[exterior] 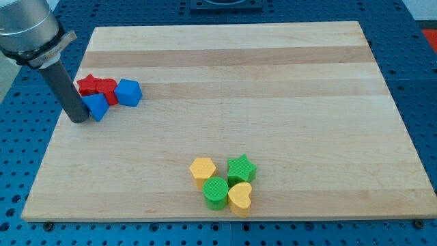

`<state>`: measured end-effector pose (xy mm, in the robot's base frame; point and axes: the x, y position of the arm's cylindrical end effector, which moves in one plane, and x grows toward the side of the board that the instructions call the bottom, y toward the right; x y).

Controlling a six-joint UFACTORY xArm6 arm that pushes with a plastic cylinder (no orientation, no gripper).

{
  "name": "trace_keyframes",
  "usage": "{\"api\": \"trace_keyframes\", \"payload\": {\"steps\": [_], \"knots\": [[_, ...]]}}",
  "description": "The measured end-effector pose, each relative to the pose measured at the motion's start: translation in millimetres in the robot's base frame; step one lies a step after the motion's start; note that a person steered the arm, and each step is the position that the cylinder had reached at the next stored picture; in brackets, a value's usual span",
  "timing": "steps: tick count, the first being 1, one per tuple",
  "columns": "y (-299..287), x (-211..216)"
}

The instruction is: Move the red star into the triangle

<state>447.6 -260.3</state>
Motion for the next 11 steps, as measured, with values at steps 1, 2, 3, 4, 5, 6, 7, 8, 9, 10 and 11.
{"api": "trace_keyframes", "payload": {"steps": [1,2,3,4,5,6,7,8,9,10,11], "knots": [[-9.0,-7.5],[-23.3,-28.1],[-23.3,-61.9],[-25.9,-87.2],[-28.4,-109.0],[5.1,-134.6],[12.4,-134.6],[6.6,-110.9],[-4.7,-89.7],[-8.3,-81.6],[-8.3,-61.0]]}}
